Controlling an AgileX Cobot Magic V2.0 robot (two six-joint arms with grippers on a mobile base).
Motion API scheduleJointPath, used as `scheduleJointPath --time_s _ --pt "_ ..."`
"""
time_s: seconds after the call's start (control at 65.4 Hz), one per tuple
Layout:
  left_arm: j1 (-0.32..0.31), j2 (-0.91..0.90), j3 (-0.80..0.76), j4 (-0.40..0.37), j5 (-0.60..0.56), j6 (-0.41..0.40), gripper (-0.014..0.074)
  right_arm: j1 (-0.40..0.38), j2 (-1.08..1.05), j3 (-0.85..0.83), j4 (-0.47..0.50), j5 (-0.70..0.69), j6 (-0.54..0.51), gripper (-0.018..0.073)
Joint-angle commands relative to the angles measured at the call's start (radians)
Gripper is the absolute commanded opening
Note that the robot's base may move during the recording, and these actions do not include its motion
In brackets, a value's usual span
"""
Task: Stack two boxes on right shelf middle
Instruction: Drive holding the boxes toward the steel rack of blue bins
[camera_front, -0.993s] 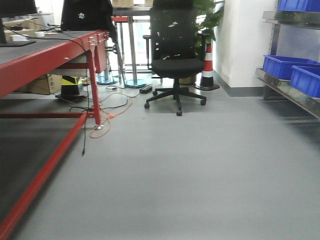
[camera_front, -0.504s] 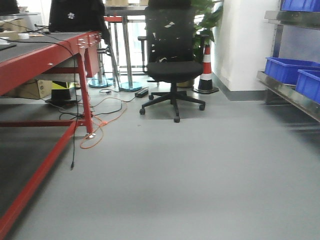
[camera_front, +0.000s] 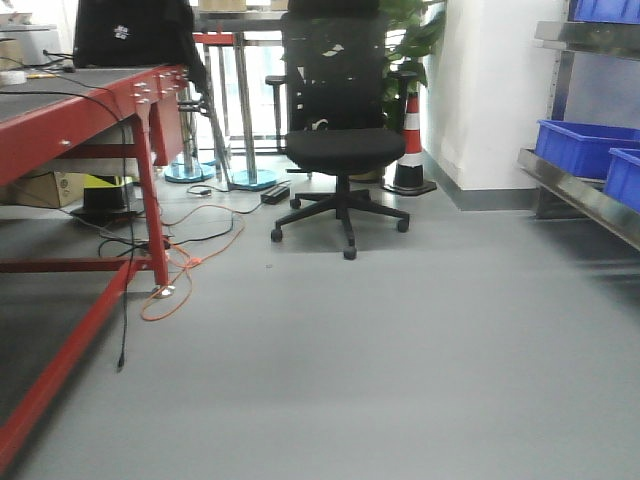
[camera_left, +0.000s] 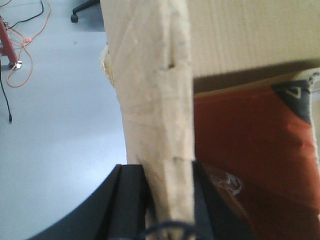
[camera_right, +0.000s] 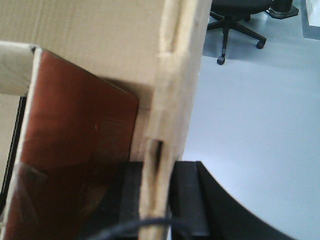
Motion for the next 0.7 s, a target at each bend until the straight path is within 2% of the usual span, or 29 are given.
scheduleJointPath --time_s 0.0,0.688 --pt "0.006 -0.022 -0.016 0.012 -0.041 0.000 -0.0111 -0.009 -0.011 -0.010 -0.030 -0.060 -0.008 -0.0153" --pt "0.006 -0.022 -0.016 0.012 -0.041 0.000 -0.0111 -0.009 -0.009 -0.010 -0.030 -0.060 -0.008 -0.0153"
